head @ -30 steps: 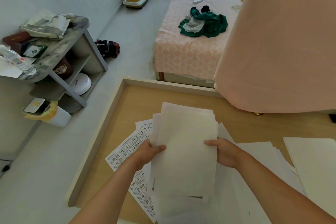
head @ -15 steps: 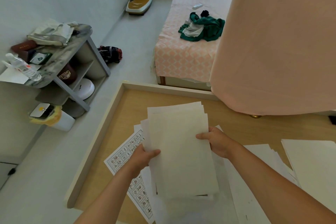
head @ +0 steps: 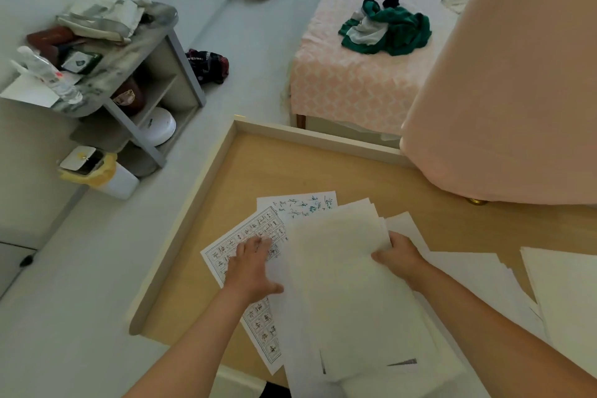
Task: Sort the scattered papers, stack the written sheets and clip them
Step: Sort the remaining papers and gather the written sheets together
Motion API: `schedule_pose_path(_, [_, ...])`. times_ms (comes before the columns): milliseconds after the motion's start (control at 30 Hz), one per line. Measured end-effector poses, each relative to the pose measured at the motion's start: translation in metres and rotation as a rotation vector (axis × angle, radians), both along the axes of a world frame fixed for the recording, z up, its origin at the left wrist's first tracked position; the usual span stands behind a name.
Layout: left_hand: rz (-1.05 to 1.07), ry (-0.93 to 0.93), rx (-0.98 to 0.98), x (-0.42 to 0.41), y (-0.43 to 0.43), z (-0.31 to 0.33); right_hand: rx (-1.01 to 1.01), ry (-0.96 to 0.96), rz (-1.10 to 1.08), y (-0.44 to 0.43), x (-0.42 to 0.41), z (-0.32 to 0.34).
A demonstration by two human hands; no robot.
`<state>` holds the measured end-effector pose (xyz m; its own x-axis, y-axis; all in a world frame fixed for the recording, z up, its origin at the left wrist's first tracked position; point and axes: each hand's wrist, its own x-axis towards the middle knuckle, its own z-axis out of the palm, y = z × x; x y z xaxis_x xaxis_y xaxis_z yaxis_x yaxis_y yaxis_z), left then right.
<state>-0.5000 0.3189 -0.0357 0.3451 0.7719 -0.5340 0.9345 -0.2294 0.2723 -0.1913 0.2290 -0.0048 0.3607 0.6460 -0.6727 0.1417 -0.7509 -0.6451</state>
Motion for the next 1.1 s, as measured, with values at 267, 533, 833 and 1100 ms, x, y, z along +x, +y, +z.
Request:
schedule_pose_path(267, [0.096, -0.131, -0.097, 0.01, 0.009, -0.012, -0.029, -0.296, 0.183, 0.003, -0.038, -0.02])
schedule_pose_path(533, [1.023, -0.858, -0.405, 0.001, 0.021, -0.005, 0.068, -0.236, -0.094, 0.003, -0.046, -0.011])
schedule_pose_path(833, [0.899, -0.884, -0.52, 0.021, 0.014, -0.001, 0.14, -0.156, -0.133, 0.013, -0.072, -0.008])
schedule_pose_path(1100, [0.944, -1.163, -0.745, 0.012, 0.033, 0.018, 0.131, 0.056, -0.03, 0.004, -0.05, -0.001])
